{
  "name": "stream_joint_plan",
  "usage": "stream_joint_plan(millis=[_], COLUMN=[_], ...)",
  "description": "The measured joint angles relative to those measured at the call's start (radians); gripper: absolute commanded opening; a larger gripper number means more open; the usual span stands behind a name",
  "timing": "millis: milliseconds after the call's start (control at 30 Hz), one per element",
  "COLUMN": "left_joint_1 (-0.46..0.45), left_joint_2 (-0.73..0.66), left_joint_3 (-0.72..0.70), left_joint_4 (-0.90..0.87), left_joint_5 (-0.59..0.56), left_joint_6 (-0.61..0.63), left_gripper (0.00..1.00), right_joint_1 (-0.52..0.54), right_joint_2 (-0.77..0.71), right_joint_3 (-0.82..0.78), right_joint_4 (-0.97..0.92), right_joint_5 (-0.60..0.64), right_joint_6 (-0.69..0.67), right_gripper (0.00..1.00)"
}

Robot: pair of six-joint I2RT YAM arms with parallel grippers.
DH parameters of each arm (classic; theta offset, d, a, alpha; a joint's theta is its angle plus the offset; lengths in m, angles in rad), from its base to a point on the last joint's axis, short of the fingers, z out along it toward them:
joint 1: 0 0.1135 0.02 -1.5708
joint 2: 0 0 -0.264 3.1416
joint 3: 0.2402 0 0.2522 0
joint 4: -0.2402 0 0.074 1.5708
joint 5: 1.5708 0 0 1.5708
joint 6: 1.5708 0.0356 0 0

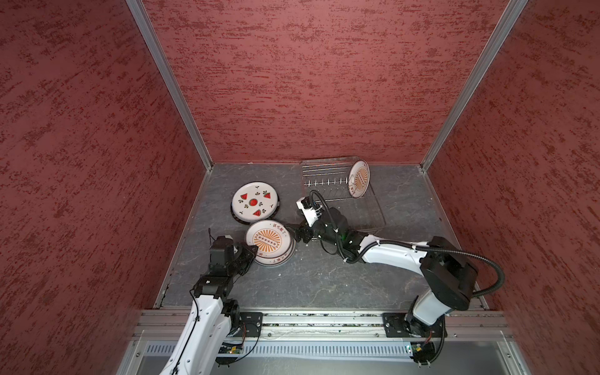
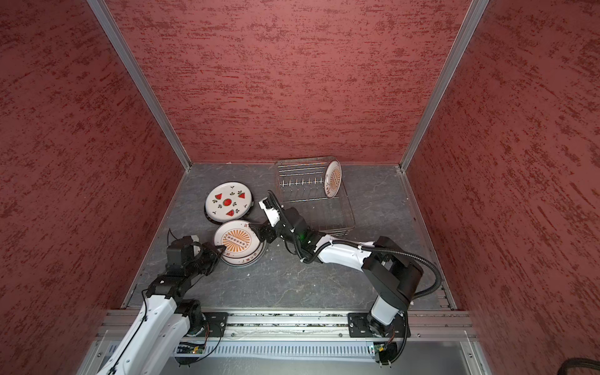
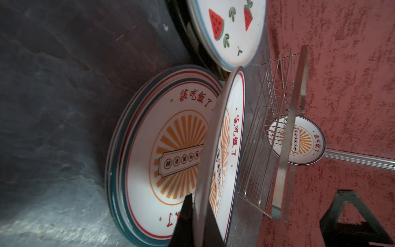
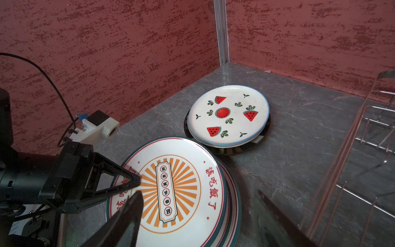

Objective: Unload the plates from the dish rack
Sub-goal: Place the plate among the plates.

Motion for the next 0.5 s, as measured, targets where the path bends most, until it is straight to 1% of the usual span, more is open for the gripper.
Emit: stream_joint_plan(millis=[300,367,500], left_joint_1=[0.000,0.000,0.000], left_joint_2=[0.019,0.036,0.052], left_joint_3=[-0.014,-0.018,-0.022], left_joint_4=[0.002,0.011,0.018], left_joint_5=[0.006,0.012,0.018], left_joint_6=[-0.002,-0.002,-0.005], left_gripper=[0.00,0.03,0.12], right_joint_1=[0.000,0.000,0.000], right_joint_2=[0.061,0.066,0.067], right_joint_3=[0.037,0.038,0.039], right_joint_4=[-0.047,-0.055,-0.062], right_joint_5=[0.005,0.008,0.008], right_joint_6=[-0.005,-0.006,-0.008], right_gripper=[0.79,0.79,0.79])
